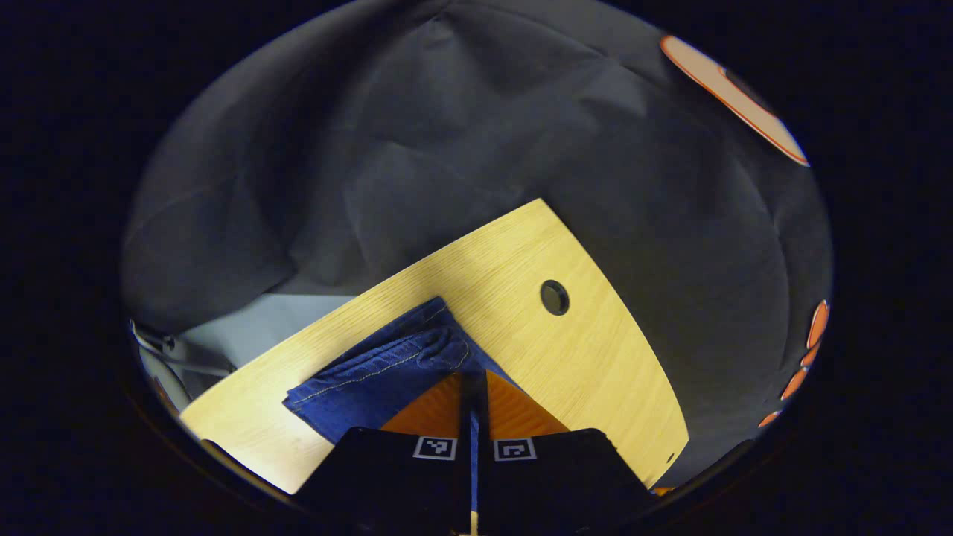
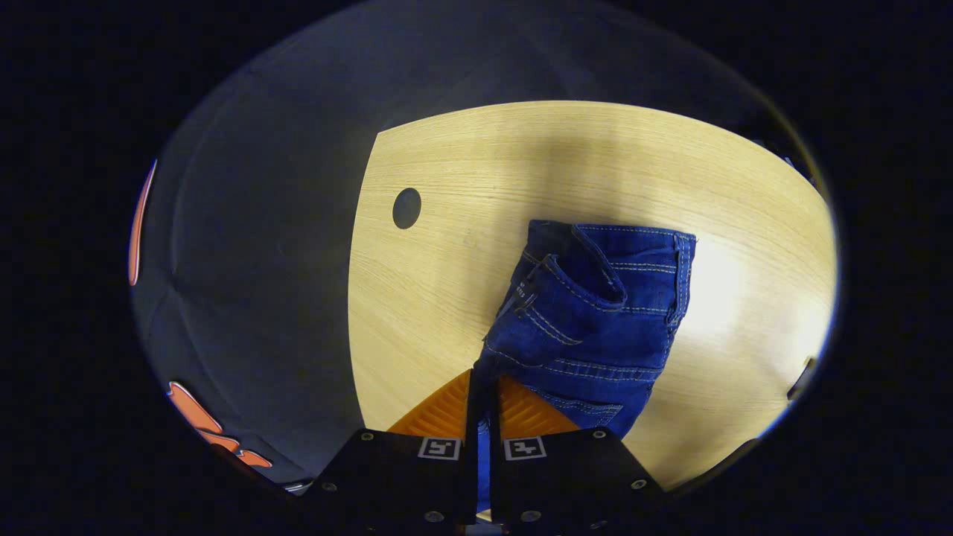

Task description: Grasp the waist and the cuffs of the jeans and fold them to make the two legs overlap; first hold the waist and fold one-third of the jeans toward the cuffs, then hold the cuffs and fold the remaining one-third in the same direction to finish folding.

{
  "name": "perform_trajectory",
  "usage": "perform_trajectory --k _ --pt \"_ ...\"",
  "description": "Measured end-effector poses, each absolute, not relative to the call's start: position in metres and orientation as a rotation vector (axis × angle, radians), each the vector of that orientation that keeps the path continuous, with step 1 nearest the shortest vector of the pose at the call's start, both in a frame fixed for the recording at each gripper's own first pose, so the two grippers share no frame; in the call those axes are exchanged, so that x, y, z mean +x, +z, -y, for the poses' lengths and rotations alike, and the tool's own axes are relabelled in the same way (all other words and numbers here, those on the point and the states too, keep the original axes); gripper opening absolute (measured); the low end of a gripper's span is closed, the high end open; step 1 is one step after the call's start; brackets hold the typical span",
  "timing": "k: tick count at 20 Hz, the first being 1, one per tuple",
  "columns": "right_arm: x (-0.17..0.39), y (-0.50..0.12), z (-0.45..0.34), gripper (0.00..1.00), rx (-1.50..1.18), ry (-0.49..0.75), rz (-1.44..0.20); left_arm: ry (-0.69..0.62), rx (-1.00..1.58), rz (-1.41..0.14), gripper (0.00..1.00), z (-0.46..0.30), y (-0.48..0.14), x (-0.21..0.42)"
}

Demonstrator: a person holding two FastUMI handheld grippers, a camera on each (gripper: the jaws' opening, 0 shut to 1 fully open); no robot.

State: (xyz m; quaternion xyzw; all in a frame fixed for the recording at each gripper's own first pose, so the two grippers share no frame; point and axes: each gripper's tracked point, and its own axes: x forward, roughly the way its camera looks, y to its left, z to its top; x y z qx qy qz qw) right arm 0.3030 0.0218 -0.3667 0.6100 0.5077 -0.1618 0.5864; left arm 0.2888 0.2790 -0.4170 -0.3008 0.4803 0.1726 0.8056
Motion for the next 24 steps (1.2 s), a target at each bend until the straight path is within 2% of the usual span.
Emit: perform_trajectory --k 2,4,5,6,7,8,9,10,11,13,14,15,16,18,24 --pt "0.309 -0.36 -0.021 0.08 1.452 -0.356 -1.154 0.384 -0.638 -0.991 0.06 -0.285 -0.41 0.297" --pt "0.325 -0.347 -0.015 0.21 1.499 -0.334 -1.071 0.449 -0.635 -0.986 0.14 -0.296 -0.409 0.295" --pt "0.333 -0.34 -0.009 0.26 1.51 -0.328 -1.019 0.466 -0.643 -0.992 0.11 -0.302 -0.408 0.29" --pt "0.336 -0.331 -0.001 0.33 1.51 -0.335 -0.982 0.472 -0.657 -0.981 0.24 -0.308 -0.405 0.282" --pt "0.333 -0.326 0.004 0.34 1.502 -0.336 -0.963 0.463 -0.676 -0.959 0.37 -0.31 -0.4 0.28" --pt "0.328 -0.325 0.008 0.35 1.484 -0.336 -0.952 0.456 -0.681 -0.943 0.37 -0.309 -0.397 0.281" --pt "0.322 -0.325 0.01 0.24 1.448 -0.335 -0.951 0.443 -0.676 -0.927 0.42 -0.309 -0.389 0.28" --pt "0.313 -0.324 0.013 0.41 1.41 -0.332 -0.953 0.42 -0.661 -0.901 0.52 -0.308 -0.379 0.281" --pt "0.308 -0.325 0.013 0.45 1.37 -0.323 -0.957 0.397 -0.632 -0.877 0.62 -0.305 -0.369 0.28" --pt "0.293 -0.327 0.008 0.6 1.293 -0.305 -0.978 0.349 -0.552 -0.827 0.81 -0.299 -0.345 0.278" --pt "0.286 -0.329 0.008 0.61 1.263 -0.3 -0.98 0.323 -0.519 -0.795 0.87 -0.292 -0.334 0.281" --pt "0.281 -0.331 0.007 0.67 1.238 -0.297 -0.984 0.299 -0.485 -0.774 0.93 -0.287 -0.323 0.281" --pt "0.275 -0.335 0.006 0.86 1.213 -0.301 -0.991 0.277 -0.453 -0.744 0.94 -0.281 -0.316 0.282" --pt "0.261 -0.348 0.008 0.93 1.16 -0.322 -1.009 0.225 -0.395 -0.691 0.96 -0.264 -0.293 0.276" --pt "0.226 -0.388 0.01 0.98 1.105 -0.379 -1.062 0.096 -0.206 -0.49 0.96 -0.21 -0.211 0.243"
